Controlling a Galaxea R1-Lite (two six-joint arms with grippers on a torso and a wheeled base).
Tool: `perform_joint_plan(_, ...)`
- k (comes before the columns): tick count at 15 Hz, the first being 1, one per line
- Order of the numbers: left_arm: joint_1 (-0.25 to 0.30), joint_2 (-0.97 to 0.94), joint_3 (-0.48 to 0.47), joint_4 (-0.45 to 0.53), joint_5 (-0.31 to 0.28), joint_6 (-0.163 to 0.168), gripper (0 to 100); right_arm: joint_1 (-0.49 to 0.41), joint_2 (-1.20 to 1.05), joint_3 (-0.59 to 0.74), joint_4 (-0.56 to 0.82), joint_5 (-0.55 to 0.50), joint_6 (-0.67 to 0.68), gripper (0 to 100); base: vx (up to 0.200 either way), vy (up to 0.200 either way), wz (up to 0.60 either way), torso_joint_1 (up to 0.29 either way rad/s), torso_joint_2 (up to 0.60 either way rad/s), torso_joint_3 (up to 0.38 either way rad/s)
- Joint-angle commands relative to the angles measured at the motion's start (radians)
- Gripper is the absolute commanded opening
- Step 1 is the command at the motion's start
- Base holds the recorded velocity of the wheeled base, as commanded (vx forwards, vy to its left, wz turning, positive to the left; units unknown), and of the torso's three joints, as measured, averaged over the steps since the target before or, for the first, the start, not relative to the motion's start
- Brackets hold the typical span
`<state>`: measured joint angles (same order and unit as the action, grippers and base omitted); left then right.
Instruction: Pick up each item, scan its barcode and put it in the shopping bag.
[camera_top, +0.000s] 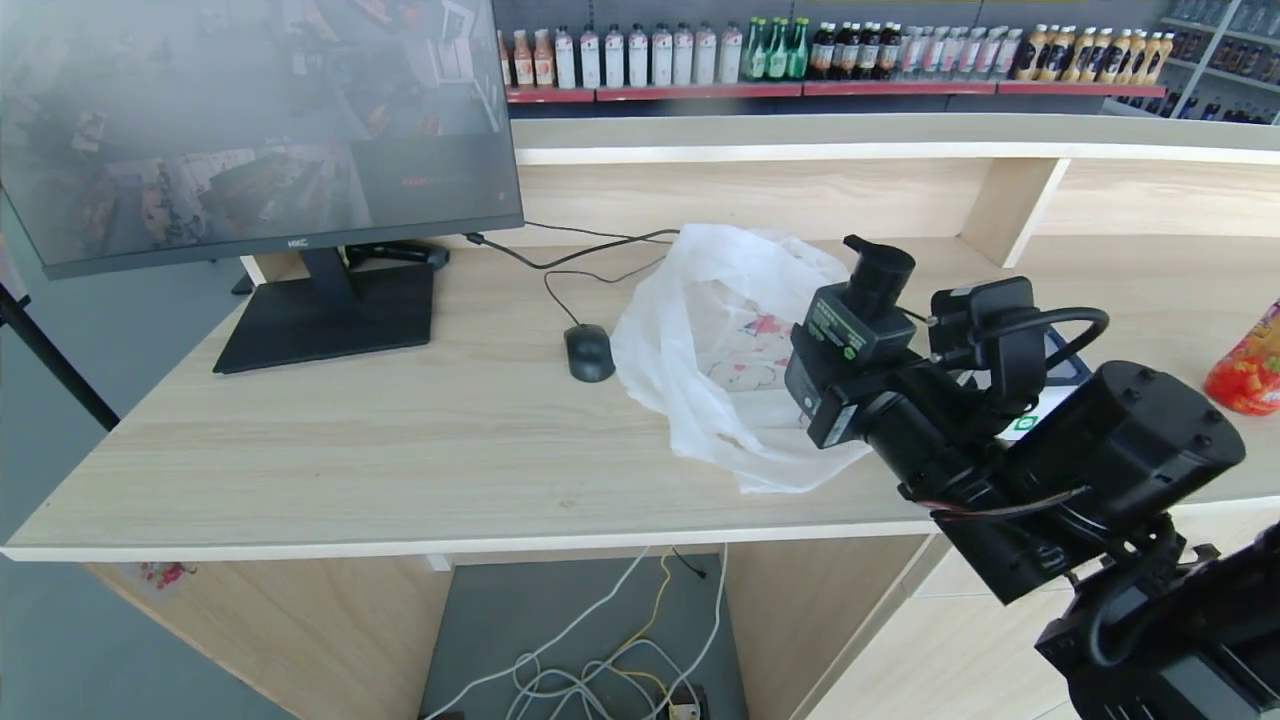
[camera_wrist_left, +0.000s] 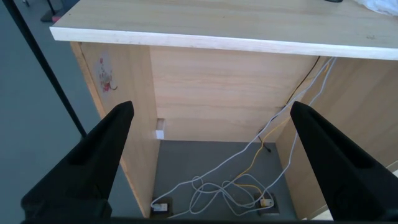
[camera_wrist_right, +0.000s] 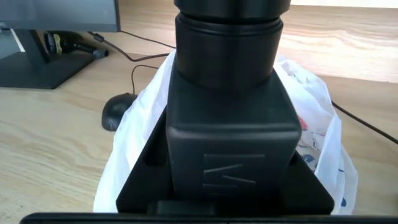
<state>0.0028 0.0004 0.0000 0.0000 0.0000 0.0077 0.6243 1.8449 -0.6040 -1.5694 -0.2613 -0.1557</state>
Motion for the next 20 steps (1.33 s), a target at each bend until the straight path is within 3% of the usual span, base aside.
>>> perform_joint_plan(1, 0.0, 0.0, 0.0, -0.002, 0.0, 0.0, 100, 0.0, 0.096, -0.099, -0.001, -0.001, -0.008, 0, 0.0, 0.0, 0.0, 0.0, 0.0, 0.0)
perform_joint_plan(4, 0.0, 0.0, 0.0, -0.002, 0.0, 0.0, 100, 0.002, 0.158, -0.214, 0.019, 0.0, -0.024, 0, 0.0, 0.0, 0.0, 0.0, 0.0, 0.0)
perform_joint_plan(15, 0.0, 0.0, 0.0, 0.0, 0.0, 0.0, 100, -0.029, 0.244, -0.553, 0.33, 0.056, -0.008, 0, 0.0, 0.0, 0.0, 0.0, 0.0, 0.0)
perform_joint_plan(20, 0.0, 0.0, 0.0, -0.002, 0.0, 0.0, 100, -0.031, 0.313, -0.583, 0.333, 0.057, -0.007, 0, 0.0, 0.0, 0.0, 0.0, 0.0, 0.0)
